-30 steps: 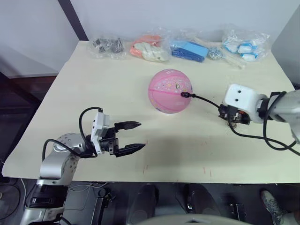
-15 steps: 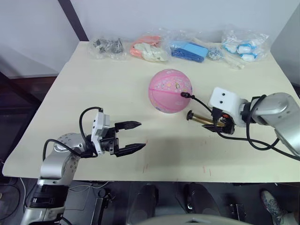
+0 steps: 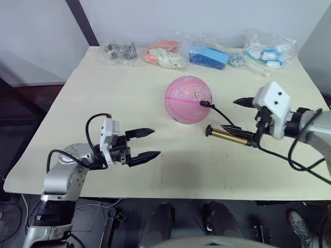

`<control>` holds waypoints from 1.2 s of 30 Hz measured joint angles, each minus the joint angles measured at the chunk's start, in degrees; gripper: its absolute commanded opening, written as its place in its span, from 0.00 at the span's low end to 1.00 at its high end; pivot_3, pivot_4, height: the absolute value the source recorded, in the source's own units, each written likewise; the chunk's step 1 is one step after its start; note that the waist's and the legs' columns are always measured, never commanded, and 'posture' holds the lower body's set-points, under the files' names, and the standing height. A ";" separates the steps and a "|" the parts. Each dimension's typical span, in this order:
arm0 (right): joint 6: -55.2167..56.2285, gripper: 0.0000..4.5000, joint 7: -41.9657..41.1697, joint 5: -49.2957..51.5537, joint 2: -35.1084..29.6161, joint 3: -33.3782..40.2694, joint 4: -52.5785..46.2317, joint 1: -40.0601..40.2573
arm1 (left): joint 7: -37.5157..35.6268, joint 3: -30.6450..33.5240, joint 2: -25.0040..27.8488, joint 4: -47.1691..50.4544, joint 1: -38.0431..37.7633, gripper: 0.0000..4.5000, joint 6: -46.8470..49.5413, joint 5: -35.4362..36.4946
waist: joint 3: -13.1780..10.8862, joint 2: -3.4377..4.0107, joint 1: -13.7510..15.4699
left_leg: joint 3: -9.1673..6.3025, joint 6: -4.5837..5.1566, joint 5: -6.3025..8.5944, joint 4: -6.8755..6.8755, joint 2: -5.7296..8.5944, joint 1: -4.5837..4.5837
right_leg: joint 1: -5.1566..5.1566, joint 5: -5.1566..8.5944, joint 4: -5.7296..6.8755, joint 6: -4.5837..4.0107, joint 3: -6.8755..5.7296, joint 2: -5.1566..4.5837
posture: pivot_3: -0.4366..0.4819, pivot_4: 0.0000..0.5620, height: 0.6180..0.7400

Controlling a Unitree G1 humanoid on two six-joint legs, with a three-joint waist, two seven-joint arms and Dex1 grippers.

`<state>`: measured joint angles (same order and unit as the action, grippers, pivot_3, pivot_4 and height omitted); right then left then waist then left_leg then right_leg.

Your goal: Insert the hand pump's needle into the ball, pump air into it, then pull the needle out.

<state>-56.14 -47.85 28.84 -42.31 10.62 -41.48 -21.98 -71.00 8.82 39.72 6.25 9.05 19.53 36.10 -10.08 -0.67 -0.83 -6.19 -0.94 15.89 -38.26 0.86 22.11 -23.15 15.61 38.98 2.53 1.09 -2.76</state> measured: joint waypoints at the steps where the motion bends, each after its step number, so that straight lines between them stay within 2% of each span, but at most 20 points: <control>1: -0.10 0.97 0.00 2.07 0.06 2.27 -0.92 1.31 | 0.21 0.30 0.36 0.00 0.48 1.00 0.34 0.13 | 0.00 0.00 0.00 | 0.02 0.00 0.00 0.00 0.00 -0.01 | 0.00 0.00 0.00 0.00 0.04 -0.01 | 0.48 0.27 1.00; 8: 0.12 0.97 1.05 9.75 -1.03 13.35 -6.06 10.22 | 1.16 2.24 1.53 -0.95 4.07 1.00 2.23 0.82 | 0.00 0.00 0.03 | 0.05 0.00 0.00 -0.02 0.02 -0.04 | 0.02 -0.05 0.01 -0.01 0.04 0.05 | 0.48 0.27 1.00; 11: 0.11 0.97 0.77 15.48 -2.44 22.43 -9.06 16.67 | 1.94 2.44 1.99 -2.06 8.26 1.00 3.81 1.23 | 0.00 -0.02 0.17 | 0.01 0.01 0.00 -0.03 0.05 -0.07 | 0.11 -0.05 -0.02 -0.01 -0.01 0.06 | 0.48 0.27 1.00; 13: 0.20 0.97 0.71 16.30 -2.50 23.94 -9.32 17.65 | 2.15 2.35 2.12 -2.22 8.89 1.00 4.02 1.22 | 0.00 -0.02 0.01 | 0.09 0.01 0.00 -0.03 0.07 -0.17 | 0.21 -0.06 -0.04 0.00 0.05 0.06 | 0.48 0.27 1.00; 15: 0.64 0.97 0.52 19.08 -2.59 29.97 -10.77 23.69 | 2.59 1.17 2.19 -3.36 13.13 1.00 5.36 0.93 | -0.03 -0.08 0.29 | -0.04 0.01 0.00 -0.04 0.10 -0.14 | 0.23 -0.06 -0.04 0.00 -0.03 0.11 | 0.48 0.27 1.00; 18: 1.80 0.97 1.15 22.22 -2.61 35.44 -12.64 28.23 | 2.81 -0.85 2.61 -5.27 18.93 1.00 6.17 -0.85 | -0.04 -0.09 0.17 | -0.02 0.01 0.00 -0.05 0.13 -0.30 | 0.41 -0.06 -0.03 0.01 0.00 0.14 | 0.48 0.27 1.00; 27: 5.07 0.97 7.05 29.00 -3.01 41.60 -16.15 35.89 | 3.10 -10.37 0.37 -16.60 32.02 1.00 4.01 -10.83 | -0.05 -0.14 -0.06 | 0.06 0.01 -0.01 -0.09 0.10 -0.36 | 0.46 -0.07 -0.04 0.03 0.12 0.22 | 0.48 0.27 1.00; 36: 10.42 0.97 15.08 35.01 -6.25 43.31 -17.74 43.09 | 0.48 -16.75 -7.30 -37.13 47.64 1.00 -7.00 -21.53 | -0.10 -0.24 0.02 | 0.06 0.02 -0.01 -0.10 0.17 -0.28 | 0.45 -0.10 -0.11 0.10 0.15 0.20 | 0.48 0.27 1.00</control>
<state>-45.73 -32.76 63.85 -48.56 53.93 -59.22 21.12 -70.52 -7.93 32.42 -30.89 56.69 12.53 14.58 -10.18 -0.90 -0.81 -6.13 -0.92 15.88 -38.36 1.02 21.83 -22.70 15.51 38.87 2.63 1.24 -2.56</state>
